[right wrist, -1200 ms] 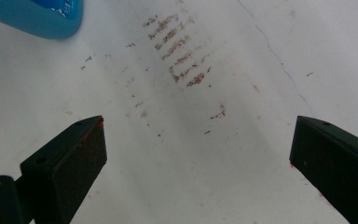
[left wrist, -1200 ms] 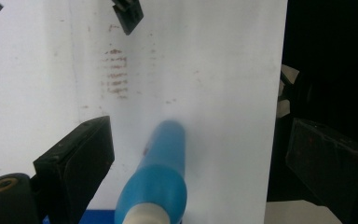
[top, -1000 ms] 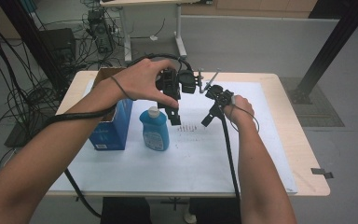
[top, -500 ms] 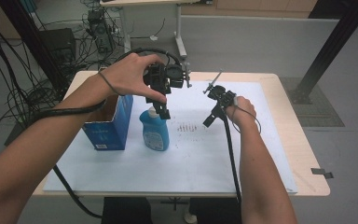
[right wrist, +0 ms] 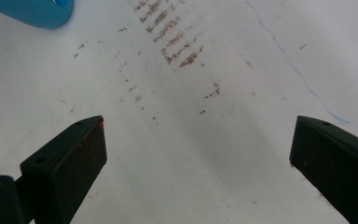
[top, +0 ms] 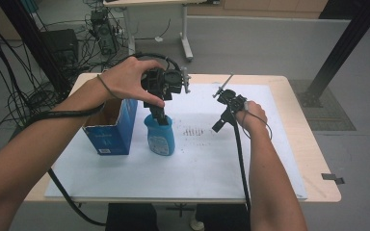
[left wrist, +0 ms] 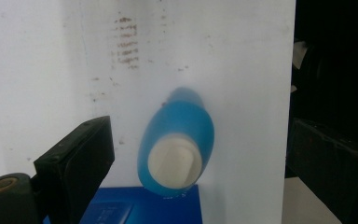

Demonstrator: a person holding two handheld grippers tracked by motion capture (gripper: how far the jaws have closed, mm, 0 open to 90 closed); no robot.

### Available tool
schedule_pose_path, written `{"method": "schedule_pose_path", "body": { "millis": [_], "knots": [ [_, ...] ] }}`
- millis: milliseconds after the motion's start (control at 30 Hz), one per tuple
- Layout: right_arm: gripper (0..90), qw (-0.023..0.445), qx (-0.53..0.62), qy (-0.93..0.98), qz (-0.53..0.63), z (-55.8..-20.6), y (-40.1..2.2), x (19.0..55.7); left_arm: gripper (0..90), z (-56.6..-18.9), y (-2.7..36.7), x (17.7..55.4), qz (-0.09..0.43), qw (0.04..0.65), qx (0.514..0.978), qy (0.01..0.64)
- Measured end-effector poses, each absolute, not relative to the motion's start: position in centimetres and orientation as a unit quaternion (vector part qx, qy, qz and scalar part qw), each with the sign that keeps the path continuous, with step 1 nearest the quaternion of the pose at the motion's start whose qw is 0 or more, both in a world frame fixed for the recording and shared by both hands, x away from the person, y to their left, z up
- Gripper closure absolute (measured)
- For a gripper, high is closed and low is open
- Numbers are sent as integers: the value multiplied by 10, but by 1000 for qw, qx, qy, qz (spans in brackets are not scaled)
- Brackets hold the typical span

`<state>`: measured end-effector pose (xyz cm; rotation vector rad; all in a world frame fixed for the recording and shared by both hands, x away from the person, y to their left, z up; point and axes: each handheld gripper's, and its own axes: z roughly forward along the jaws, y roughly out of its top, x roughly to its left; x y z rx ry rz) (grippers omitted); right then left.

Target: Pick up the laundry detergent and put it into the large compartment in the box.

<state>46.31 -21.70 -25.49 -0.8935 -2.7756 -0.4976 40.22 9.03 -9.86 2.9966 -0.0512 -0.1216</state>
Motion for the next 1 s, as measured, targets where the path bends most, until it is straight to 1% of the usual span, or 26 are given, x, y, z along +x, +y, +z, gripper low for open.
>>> {"method": "schedule_pose_path", "body": {
  "millis": [333, 567, 1000],
  "knots": [
    [37, 88, -309, -932, -167, -256, -224, 457, 82, -116, 90, 402, -32, 49, 998, -26],
    [37, 90, -312, -930, -170, -258, -226, 456, 81, -130, 80, 397, -20, 21, 999, -32],
    [37, 95, -313, -930, -168, -262, -226, 457, 81, -150, 77, 397, -21, 11, 999, -35]
  ]
}}
